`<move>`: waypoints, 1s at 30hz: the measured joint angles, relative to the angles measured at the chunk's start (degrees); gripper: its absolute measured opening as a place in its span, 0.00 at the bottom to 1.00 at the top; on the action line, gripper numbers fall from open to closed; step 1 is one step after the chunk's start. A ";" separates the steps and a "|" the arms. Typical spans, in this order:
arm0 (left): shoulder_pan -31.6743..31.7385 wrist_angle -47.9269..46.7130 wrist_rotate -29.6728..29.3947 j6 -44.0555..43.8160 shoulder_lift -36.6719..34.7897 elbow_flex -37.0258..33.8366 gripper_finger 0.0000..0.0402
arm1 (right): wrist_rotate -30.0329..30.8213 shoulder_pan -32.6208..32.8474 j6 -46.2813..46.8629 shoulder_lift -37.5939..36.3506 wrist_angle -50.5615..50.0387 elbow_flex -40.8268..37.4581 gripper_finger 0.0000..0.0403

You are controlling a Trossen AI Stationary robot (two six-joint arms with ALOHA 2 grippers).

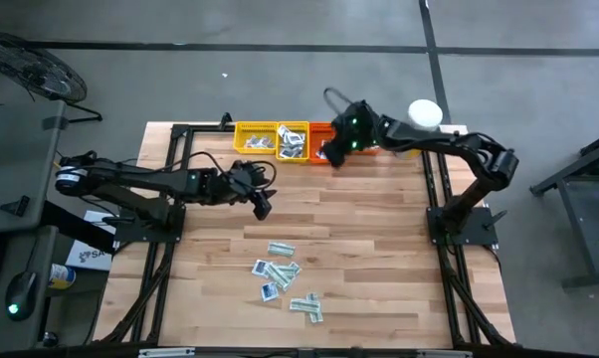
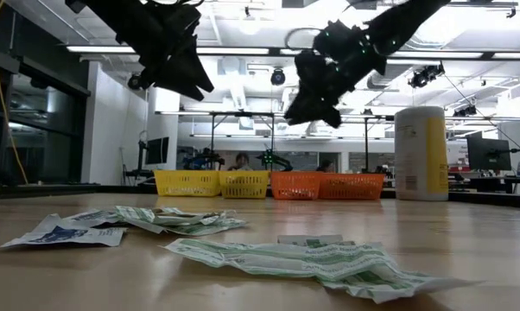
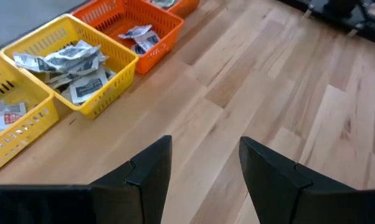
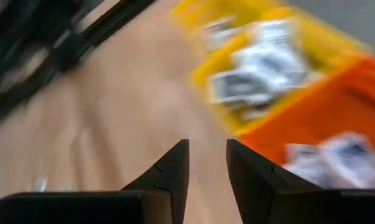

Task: Pick & Place First Aid Supplies
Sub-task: Put the green pad into the right orange bin

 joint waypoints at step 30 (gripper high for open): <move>0.00 -11.39 2.14 -21.71 -3.49 0.02 0.46 | 20.43 31.98 -26.56 -0.02 -5.12 -0.02 0.33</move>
